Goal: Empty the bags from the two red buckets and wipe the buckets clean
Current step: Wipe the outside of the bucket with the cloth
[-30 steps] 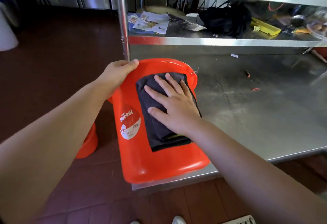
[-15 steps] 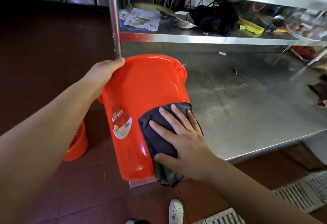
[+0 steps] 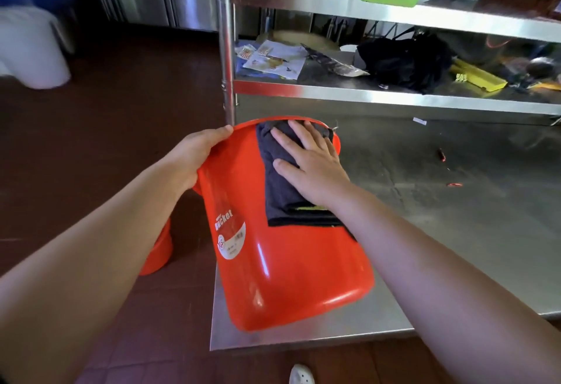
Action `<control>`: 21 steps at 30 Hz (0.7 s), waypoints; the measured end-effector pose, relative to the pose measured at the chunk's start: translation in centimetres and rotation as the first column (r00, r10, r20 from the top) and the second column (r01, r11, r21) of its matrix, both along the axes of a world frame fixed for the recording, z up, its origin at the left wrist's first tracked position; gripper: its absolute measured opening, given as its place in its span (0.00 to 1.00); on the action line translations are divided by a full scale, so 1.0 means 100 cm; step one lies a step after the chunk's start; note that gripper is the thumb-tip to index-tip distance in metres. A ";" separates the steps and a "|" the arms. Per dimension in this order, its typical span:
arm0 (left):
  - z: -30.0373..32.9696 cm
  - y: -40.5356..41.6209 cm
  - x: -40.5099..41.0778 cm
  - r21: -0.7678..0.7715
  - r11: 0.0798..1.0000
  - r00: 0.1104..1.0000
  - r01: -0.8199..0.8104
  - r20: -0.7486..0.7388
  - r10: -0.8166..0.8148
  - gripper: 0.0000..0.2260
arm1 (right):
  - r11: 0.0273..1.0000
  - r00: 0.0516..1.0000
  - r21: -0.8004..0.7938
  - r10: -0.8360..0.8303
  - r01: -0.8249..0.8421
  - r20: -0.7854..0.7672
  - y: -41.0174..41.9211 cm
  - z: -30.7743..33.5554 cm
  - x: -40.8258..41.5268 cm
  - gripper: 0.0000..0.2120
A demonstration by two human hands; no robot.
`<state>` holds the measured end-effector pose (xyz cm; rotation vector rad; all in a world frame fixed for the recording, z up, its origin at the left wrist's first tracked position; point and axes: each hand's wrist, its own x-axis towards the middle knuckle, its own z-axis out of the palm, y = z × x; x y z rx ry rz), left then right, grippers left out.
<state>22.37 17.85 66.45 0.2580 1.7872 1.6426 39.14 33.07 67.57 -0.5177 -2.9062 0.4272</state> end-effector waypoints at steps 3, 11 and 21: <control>0.002 0.011 0.009 -0.004 1.000 0.999 0.002 -0.037 -0.002 0.11 | 1.000 1.000 0.020 0.003 -0.003 -0.019 0.000 -0.006 0.021 0.27; -0.007 -0.009 0.006 -0.049 0.998 0.978 -0.042 -0.206 0.031 0.09 | 0.980 0.979 0.018 0.198 -0.198 -0.041 -0.039 -0.037 0.127 0.28; 0.033 0.037 0.012 -0.270 0.962 0.909 0.035 -0.391 -0.142 0.18 | 0.958 0.965 0.152 0.255 -0.244 -0.057 -0.081 -0.044 0.130 0.28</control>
